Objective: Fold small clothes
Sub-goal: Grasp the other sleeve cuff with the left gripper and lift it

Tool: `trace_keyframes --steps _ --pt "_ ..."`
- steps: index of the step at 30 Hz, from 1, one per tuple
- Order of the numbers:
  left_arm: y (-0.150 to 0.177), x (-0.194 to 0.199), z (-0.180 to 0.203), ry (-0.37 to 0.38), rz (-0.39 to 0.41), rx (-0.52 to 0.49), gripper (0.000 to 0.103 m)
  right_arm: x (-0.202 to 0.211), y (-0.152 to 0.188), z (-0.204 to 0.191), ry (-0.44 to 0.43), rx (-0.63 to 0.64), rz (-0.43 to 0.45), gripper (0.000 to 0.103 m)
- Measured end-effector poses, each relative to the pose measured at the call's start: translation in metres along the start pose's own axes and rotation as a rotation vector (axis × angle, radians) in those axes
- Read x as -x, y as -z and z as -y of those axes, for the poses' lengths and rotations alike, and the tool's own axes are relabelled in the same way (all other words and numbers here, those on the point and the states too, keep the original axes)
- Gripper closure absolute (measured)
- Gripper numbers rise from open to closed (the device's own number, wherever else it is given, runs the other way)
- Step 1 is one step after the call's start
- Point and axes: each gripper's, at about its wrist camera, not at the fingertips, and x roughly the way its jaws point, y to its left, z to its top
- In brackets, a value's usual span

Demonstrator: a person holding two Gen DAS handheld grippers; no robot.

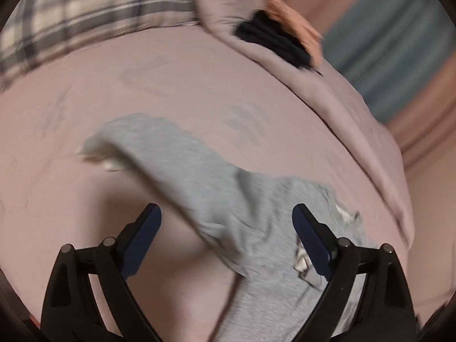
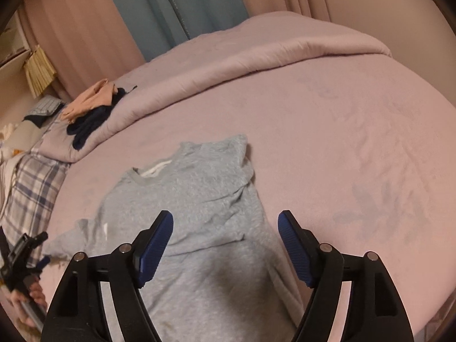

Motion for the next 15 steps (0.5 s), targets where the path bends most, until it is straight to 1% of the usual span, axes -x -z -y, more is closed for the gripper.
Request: trace_keyframes --steps 1,3,5,8,9,10,15 --pt "-0.005 0.001 -0.015 0.006 0.004 0.051 0.011 0.001 0.001 -0.003 0.005 0.002 0.002 0.028" --pt "-0.01 0.003 -0.034 0.007 0.013 0.112 0.011 0.003 0.004 -0.005 0.007 0.004 0.004 0.027" --pt "-0.017 0.003 -0.052 0.003 0.023 0.167 0.017 0.005 0.007 -0.006 0.002 -0.001 0.001 0.027" --pt "-0.024 0.0 -0.069 0.015 0.022 0.241 0.023 0.01 0.011 -0.005 0.002 -0.006 0.0 0.027" --pt "-0.025 -0.001 -0.07 0.021 0.021 0.258 0.024 0.011 0.012 -0.007 0.003 -0.003 0.001 0.027" --pt "-0.027 -0.003 -0.072 0.029 0.02 0.276 0.028 0.011 0.013 -0.008 0.006 0.001 0.001 0.028" --pt "-0.032 -0.011 -0.072 0.088 0.01 0.303 0.032 0.011 0.017 -0.011 0.007 0.0 -0.003 0.028"
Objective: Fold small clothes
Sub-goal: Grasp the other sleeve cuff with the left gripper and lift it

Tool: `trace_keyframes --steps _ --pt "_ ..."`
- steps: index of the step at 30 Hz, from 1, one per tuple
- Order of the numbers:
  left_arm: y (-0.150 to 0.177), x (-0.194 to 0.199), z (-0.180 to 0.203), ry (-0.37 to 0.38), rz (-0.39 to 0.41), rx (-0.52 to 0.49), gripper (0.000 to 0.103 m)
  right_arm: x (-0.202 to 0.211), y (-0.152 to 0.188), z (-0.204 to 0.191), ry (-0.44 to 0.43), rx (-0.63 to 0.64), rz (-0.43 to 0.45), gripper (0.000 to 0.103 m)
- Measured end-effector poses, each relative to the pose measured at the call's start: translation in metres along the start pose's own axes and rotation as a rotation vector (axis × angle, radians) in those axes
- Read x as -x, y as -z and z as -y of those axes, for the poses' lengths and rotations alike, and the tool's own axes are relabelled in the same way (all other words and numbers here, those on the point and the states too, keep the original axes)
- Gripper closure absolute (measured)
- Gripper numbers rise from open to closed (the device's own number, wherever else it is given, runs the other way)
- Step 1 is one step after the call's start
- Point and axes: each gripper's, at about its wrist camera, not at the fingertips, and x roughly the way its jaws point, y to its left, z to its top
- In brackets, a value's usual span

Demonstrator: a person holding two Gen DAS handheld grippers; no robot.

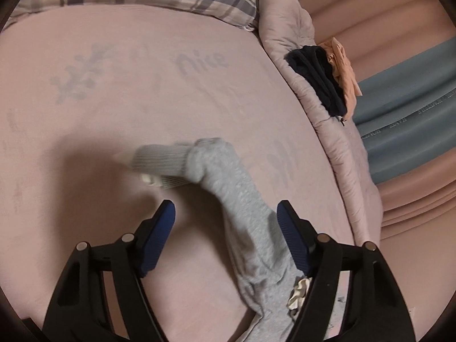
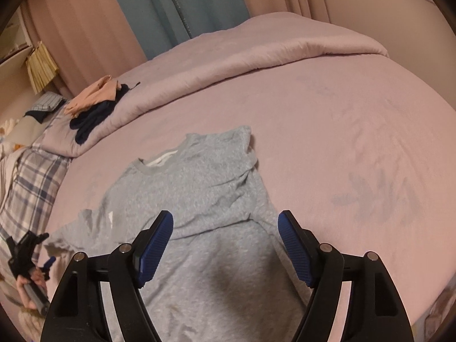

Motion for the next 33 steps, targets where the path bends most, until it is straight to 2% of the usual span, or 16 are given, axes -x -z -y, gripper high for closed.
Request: trace_keyframes --steps 2,5,6,7,10,15,23,26,33 --pt "-0.004 -0.011 0.001 -0.001 -0.01 0.016 0.043 -0.001 0.001 0.0 0.003 -0.004 -0.003 0.028" --pt "-0.009 -0.024 0.0 -0.024 -0.005 0.025 0.083 -0.001 0.003 -0.002 -0.001 -0.005 -0.005 0.027" --pt "-0.009 -0.027 0.0 -0.033 -0.005 0.021 0.089 -0.001 0.003 -0.002 -0.002 -0.005 -0.006 0.028" --pt "-0.008 -0.028 0.002 -0.031 0.0 0.014 0.1 -0.001 0.004 -0.002 -0.001 -0.004 -0.006 0.028" --pt "-0.005 -0.024 0.011 -0.029 0.027 -0.018 0.101 0.0 0.005 0.001 0.005 -0.009 -0.005 0.028" --pt "-0.002 -0.004 0.035 0.039 0.064 -0.072 0.101 0.001 0.005 0.004 0.007 -0.027 0.0 0.027" --pt "0.026 0.035 0.11 0.224 0.074 -0.257 0.101 0.007 0.005 0.006 -0.004 -0.034 0.013 0.028" --pt "0.047 0.039 0.144 0.284 0.046 -0.352 0.101 0.01 0.005 0.008 -0.011 -0.041 0.019 0.028" --pt "0.11 0.016 0.196 0.315 -0.057 -0.532 0.101 0.014 0.005 0.016 -0.015 -0.057 0.023 0.027"
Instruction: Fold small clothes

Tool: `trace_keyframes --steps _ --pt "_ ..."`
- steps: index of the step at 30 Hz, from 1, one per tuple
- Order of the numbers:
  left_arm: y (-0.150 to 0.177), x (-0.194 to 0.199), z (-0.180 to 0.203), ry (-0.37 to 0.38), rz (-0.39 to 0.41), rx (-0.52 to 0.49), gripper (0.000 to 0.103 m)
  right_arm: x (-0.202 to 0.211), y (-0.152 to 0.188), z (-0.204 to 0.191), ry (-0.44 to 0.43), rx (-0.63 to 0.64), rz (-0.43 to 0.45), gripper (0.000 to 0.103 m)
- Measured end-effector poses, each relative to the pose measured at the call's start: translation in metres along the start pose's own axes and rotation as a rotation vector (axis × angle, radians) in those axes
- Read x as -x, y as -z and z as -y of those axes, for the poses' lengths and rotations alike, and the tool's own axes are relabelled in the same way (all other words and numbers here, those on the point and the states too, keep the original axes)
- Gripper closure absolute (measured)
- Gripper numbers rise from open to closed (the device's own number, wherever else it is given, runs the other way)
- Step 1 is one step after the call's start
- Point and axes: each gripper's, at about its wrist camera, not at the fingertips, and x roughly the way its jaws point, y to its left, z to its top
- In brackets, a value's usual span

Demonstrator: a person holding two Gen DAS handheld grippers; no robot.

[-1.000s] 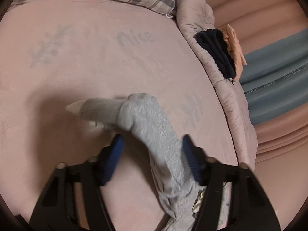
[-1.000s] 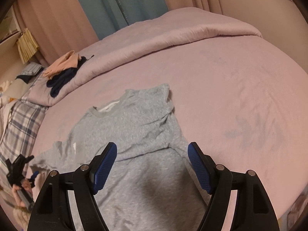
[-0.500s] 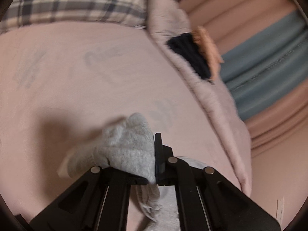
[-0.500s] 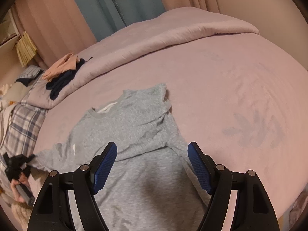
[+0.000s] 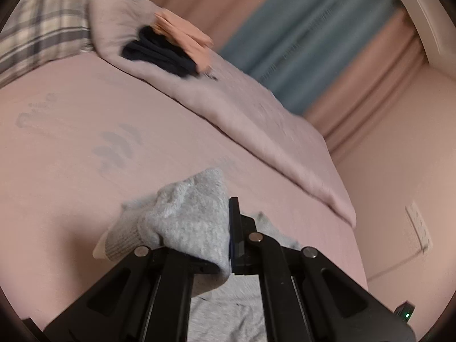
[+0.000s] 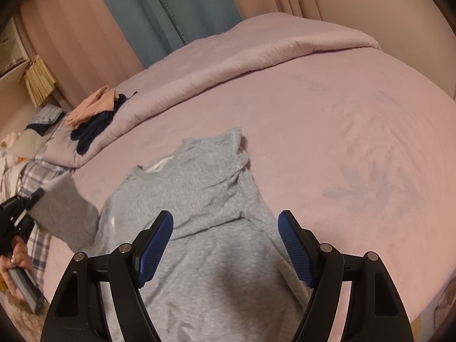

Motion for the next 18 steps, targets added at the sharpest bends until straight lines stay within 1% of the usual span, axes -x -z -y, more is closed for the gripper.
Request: trace_keyframes --steps 9,12,15,18 --pt "0.045 -0.052 0.028 0.002 -0.142 -0.107 0.101 0.0 0.001 0.014 0.019 -0.022 -0.004 0.028" --pt "0.059 -0.069 0.03 -0.001 -0.187 -0.121 0.101 -0.002 0.002 0.018 0.021 -0.029 -0.011 0.028" --pt "0.075 -0.089 0.029 -0.019 -0.242 -0.12 0.101 -0.004 0.003 0.021 0.025 -0.033 -0.018 0.028" --pt "0.088 -0.1 0.03 -0.019 -0.278 -0.135 0.101 -0.006 0.005 0.024 0.025 -0.034 -0.03 0.028"
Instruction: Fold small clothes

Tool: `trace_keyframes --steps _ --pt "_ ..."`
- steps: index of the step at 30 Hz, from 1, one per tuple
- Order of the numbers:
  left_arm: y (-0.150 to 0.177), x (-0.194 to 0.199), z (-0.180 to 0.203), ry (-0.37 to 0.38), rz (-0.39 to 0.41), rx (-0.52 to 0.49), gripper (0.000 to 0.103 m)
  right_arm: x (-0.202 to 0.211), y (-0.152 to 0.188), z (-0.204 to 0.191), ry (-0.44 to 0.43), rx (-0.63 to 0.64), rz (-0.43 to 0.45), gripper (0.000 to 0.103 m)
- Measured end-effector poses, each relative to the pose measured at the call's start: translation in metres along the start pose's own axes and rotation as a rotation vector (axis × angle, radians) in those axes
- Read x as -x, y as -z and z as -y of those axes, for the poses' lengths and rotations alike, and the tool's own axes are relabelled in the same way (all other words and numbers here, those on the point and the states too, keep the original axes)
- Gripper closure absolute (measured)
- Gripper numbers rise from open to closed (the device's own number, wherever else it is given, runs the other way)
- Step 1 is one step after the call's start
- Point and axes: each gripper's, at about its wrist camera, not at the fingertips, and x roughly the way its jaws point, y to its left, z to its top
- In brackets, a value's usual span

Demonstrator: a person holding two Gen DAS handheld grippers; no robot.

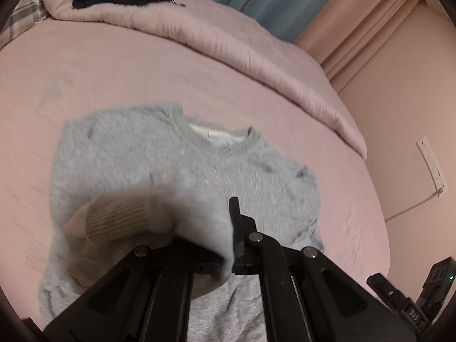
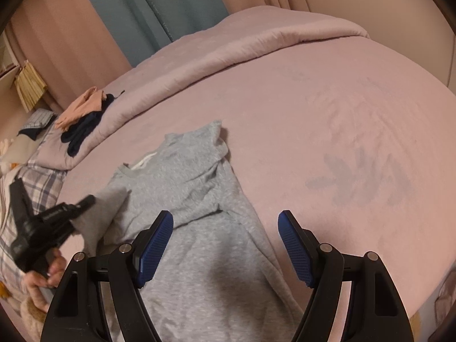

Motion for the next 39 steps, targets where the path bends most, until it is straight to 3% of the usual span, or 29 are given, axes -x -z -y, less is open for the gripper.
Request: trace_keyframes --steps 13,15,18,20,21,24,26,28,34,39 --pt "0.031 -0.036 0.007 -0.061 -0.108 -0.008 0.098 -0.003 0.017 0.007 -0.03 0.014 -0.016 0.027" --pt "0.034 -0.039 0.007 -0.069 -0.12 -0.003 0.094 -0.001 0.019 0.01 -0.034 0.009 -0.017 0.027" --pt "0.034 -0.035 0.012 -0.064 -0.133 -0.011 0.073 0.003 0.02 0.014 -0.044 0.002 -0.02 0.027" --pt "0.033 -0.024 0.013 -0.034 -0.123 0.002 0.033 0.005 0.02 0.015 -0.044 0.003 -0.02 0.027" --pt "0.032 -0.017 0.013 -0.02 -0.112 0.006 0.03 0.006 0.02 0.014 -0.043 0.004 -0.021 0.027" --pt "0.029 0.009 0.015 0.0 -0.083 -0.007 0.027 0.007 0.02 0.012 -0.046 0.004 -0.019 0.027" --pt "0.027 0.029 0.011 0.004 -0.051 0.005 0.018 0.007 0.021 0.009 -0.051 0.013 -0.018 0.027" --pt "0.028 0.047 0.004 -0.002 -0.015 0.02 0.015 0.007 0.023 0.005 -0.052 0.025 -0.021 0.027" --pt "0.036 0.082 -0.026 -0.108 0.032 0.049 0.015 0.007 0.031 -0.001 -0.057 0.038 -0.041 0.027" --pt "0.055 0.1 -0.059 -0.159 0.022 0.117 0.013 0.009 0.035 -0.005 -0.063 0.037 -0.054 0.027"
